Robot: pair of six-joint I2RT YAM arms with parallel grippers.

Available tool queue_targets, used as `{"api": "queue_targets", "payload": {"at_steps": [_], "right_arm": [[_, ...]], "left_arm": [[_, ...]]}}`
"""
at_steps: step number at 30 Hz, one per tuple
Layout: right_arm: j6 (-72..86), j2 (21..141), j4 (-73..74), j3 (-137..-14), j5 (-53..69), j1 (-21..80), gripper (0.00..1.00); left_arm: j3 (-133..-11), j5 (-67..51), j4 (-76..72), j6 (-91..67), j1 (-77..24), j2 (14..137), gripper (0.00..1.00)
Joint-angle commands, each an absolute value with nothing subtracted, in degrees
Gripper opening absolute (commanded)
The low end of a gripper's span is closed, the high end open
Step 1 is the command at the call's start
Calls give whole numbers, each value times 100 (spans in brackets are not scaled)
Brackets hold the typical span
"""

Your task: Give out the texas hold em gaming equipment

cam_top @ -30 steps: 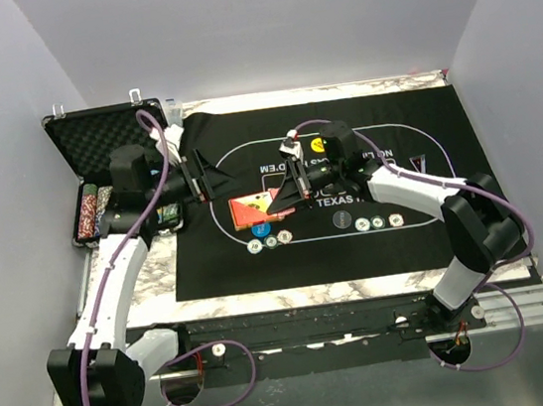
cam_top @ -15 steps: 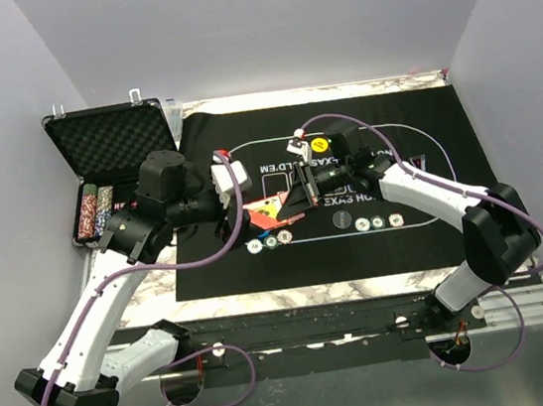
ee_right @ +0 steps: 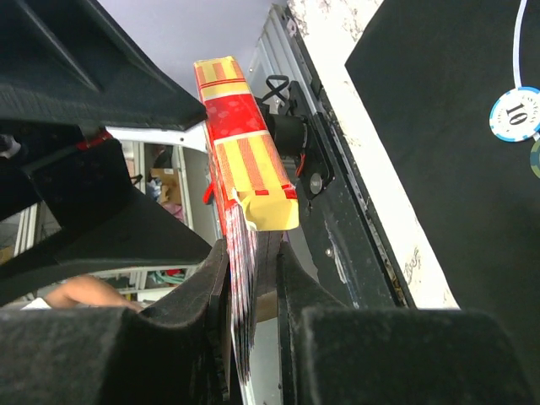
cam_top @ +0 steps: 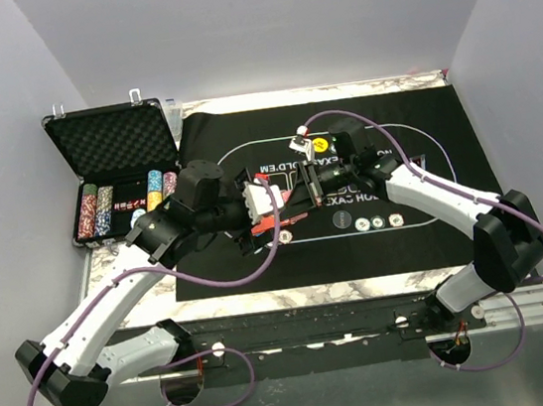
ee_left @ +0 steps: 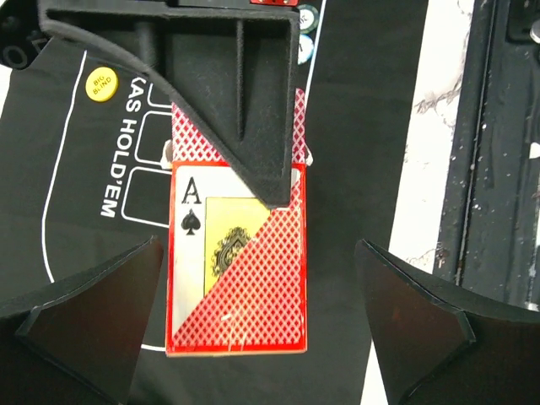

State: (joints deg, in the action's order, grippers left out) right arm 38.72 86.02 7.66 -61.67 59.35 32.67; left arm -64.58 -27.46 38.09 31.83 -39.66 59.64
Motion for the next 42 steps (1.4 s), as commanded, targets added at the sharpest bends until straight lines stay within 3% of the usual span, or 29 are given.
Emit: {"api": "queue_targets", "payload": {"at_steps": [1, 6, 13, 24, 31, 40, 42], "right_arm": [[3841, 8386, 764, -6223, 6016, 3339, 1], [3841, 8358, 760, -6226, 6047, 3379, 0], [3771, 8331, 835, -6260, 6080, 3418, 1], [3880, 8393, 712, -6231, 6048, 3445, 1], [4040, 8462, 589, -6149, 6106, 3453, 1], [4208, 8532, 449, -6137, 6155, 3462, 1], [4256, 8549, 425, -6143, 6169, 3458, 1]], "left_arm": [[-6433, -2106, 3533, 3524, -4369, 6167, 98], [-6387, -1263, 3373, 3698, -4770, 6414, 98], [-6549, -1041, 3588, 3735, -4846, 6649, 98], [-6436, -1271, 3566, 3469, -4895, 6608, 96], [-6501, -1434, 3533, 3251, -4903, 6709, 87], [-6480, -1424, 3538, 3247, -4905, 6742, 49], [-6469, -1441, 3541, 3245, -4904, 6694, 36]]}}
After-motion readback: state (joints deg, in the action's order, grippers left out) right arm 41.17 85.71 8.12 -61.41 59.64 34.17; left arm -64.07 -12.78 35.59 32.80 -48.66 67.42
